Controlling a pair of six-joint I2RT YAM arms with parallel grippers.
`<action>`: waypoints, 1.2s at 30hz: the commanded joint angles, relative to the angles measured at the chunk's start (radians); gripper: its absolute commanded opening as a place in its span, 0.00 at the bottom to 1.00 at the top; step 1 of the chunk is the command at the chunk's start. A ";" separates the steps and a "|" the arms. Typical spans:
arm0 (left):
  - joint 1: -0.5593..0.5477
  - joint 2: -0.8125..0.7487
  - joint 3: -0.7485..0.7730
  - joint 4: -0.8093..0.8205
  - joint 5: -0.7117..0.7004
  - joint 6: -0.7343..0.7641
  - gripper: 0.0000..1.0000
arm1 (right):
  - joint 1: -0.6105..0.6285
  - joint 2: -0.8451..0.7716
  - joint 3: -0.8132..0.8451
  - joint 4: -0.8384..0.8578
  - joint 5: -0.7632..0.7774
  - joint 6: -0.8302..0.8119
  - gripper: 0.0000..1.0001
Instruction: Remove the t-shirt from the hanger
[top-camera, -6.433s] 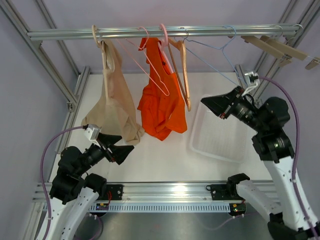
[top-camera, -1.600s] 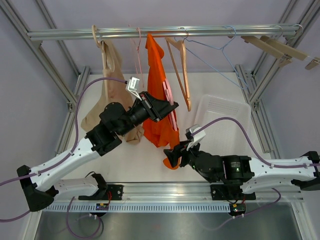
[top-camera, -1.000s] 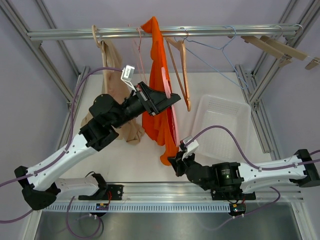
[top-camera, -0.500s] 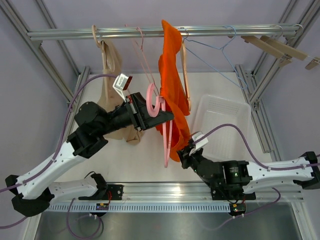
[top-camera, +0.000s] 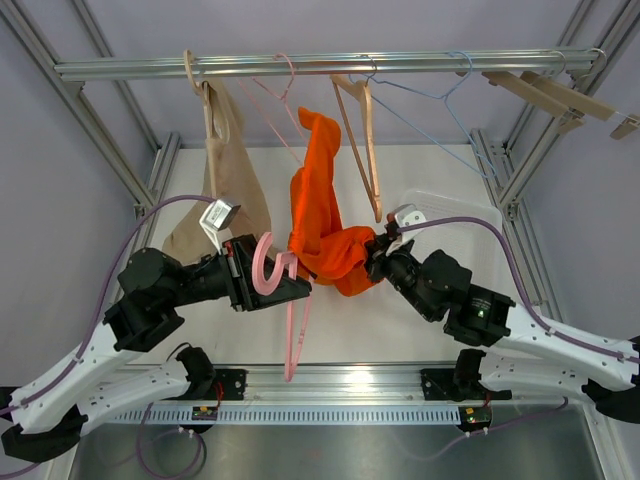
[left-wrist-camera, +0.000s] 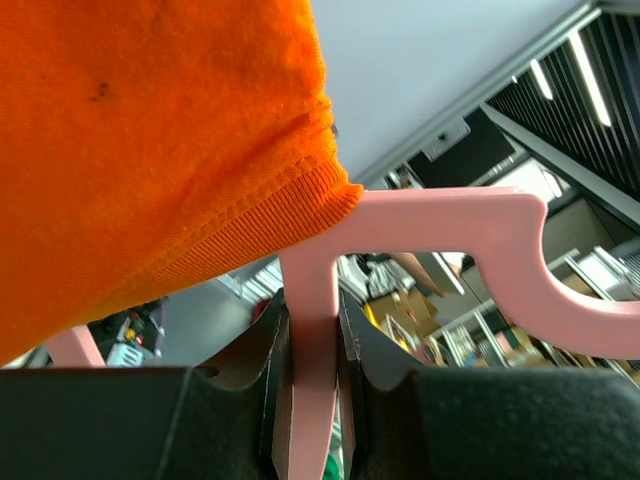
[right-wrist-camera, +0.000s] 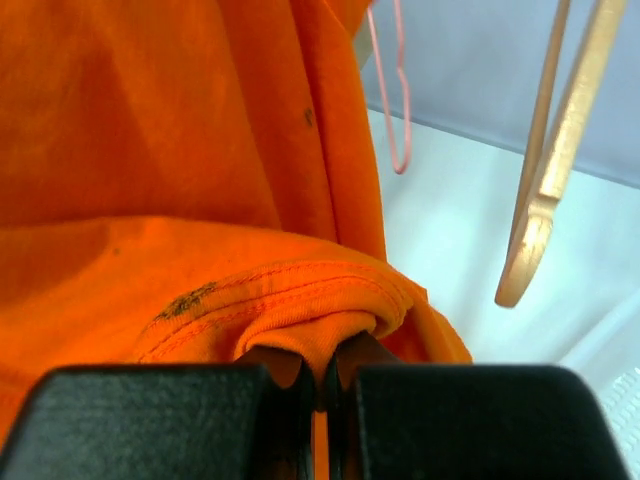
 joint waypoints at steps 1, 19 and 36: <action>-0.006 -0.018 -0.021 0.050 0.148 -0.038 0.00 | -0.066 0.004 0.047 0.128 -0.203 -0.087 0.00; -0.009 -0.147 -0.067 0.050 0.255 -0.118 0.00 | -0.355 0.210 0.055 0.246 -0.930 0.034 0.78; -0.009 -0.222 -0.044 -0.109 0.188 -0.031 0.00 | -0.369 0.255 0.063 0.493 -1.014 0.232 0.00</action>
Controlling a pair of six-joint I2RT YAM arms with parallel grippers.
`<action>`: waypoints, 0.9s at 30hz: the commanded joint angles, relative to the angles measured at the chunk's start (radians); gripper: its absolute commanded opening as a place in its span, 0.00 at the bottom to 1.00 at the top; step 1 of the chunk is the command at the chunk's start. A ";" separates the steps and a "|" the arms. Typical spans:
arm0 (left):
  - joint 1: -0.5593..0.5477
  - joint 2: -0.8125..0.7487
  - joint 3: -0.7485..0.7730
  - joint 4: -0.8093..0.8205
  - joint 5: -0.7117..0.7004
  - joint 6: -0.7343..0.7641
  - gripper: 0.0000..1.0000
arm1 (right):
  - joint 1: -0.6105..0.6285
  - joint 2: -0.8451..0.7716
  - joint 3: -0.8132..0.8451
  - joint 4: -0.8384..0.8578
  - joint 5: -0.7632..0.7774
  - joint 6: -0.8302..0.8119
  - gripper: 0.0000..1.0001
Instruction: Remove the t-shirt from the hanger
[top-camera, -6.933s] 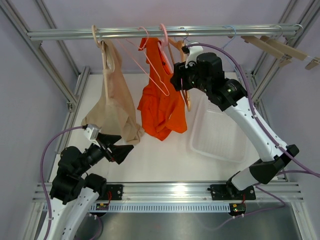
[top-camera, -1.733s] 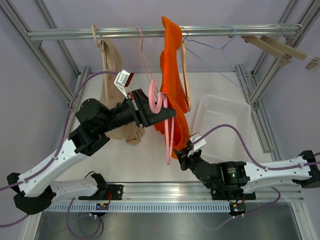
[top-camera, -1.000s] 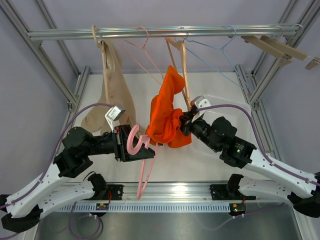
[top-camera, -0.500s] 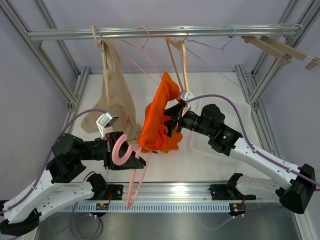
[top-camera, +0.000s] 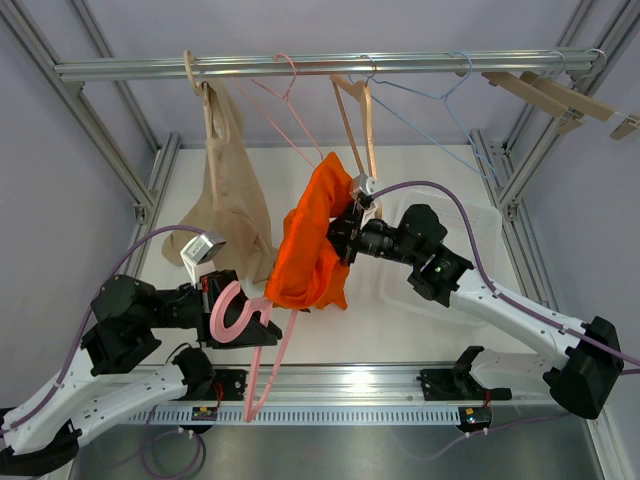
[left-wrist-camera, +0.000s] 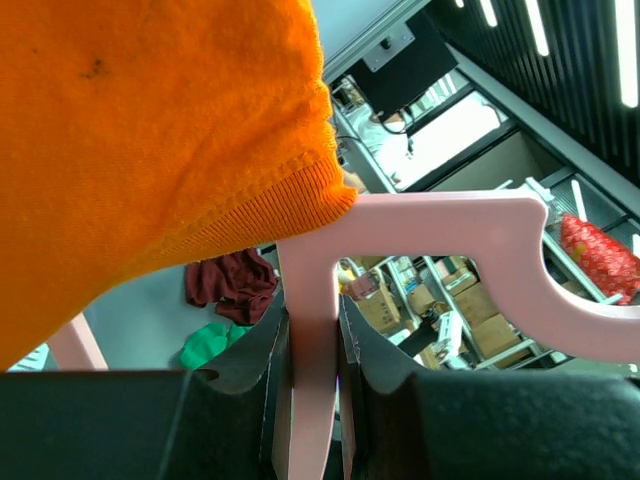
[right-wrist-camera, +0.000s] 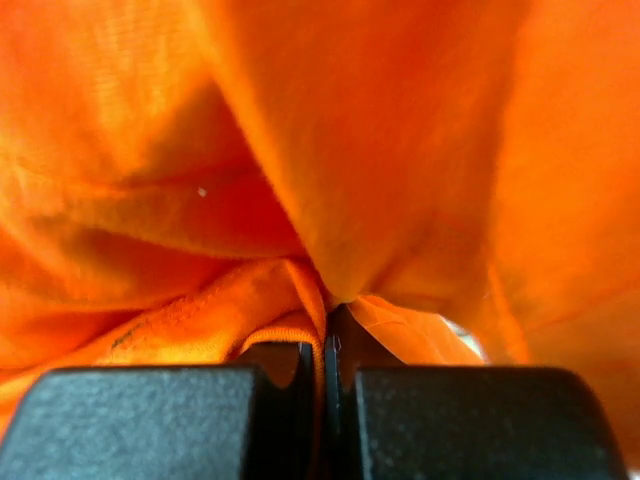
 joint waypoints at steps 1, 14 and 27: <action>-0.005 -0.037 0.049 -0.064 -0.008 0.076 0.00 | -0.008 -0.077 0.011 0.084 0.132 0.061 0.00; -0.005 -0.312 -0.083 -0.424 -0.184 0.118 0.00 | -0.010 -0.193 0.175 -0.126 0.602 0.012 0.00; -0.005 -0.442 -0.112 -0.748 -0.193 0.173 0.00 | -0.010 -0.151 0.528 -0.244 0.625 0.176 0.00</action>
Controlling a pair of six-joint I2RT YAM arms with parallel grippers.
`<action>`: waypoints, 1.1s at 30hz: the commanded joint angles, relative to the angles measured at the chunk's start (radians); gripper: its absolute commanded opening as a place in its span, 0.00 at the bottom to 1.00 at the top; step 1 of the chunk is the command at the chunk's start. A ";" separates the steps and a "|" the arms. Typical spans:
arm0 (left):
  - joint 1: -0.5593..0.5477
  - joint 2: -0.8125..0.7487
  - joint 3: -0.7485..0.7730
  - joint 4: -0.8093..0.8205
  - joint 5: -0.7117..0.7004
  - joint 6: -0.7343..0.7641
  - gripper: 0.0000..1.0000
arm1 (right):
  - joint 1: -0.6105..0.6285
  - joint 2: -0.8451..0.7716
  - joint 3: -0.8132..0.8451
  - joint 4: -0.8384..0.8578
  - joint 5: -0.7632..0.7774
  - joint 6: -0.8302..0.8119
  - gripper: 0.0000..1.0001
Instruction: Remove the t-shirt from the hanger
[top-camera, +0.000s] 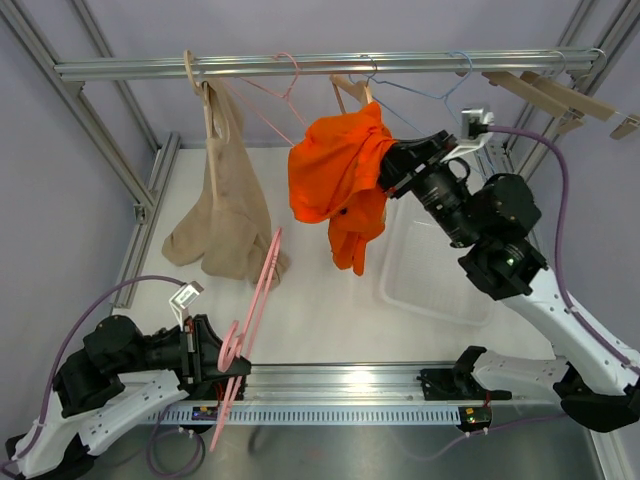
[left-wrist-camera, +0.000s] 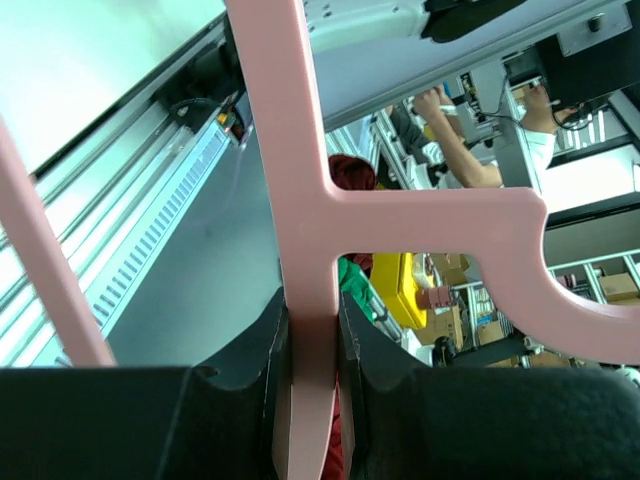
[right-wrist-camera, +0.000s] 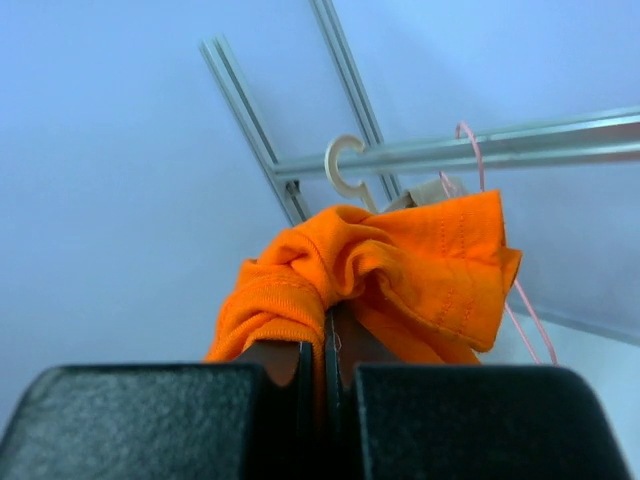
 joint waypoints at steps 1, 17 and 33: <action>-0.004 -0.033 0.002 -0.061 0.009 0.027 0.00 | -0.006 -0.068 0.099 -0.019 0.058 0.038 0.00; -0.004 0.185 0.214 -0.042 -0.177 0.223 0.00 | -0.006 -0.156 0.395 -0.568 0.237 -0.088 0.00; -0.004 0.266 0.148 0.186 -0.166 0.209 0.00 | -0.006 -0.210 0.243 -0.447 0.748 -0.428 0.00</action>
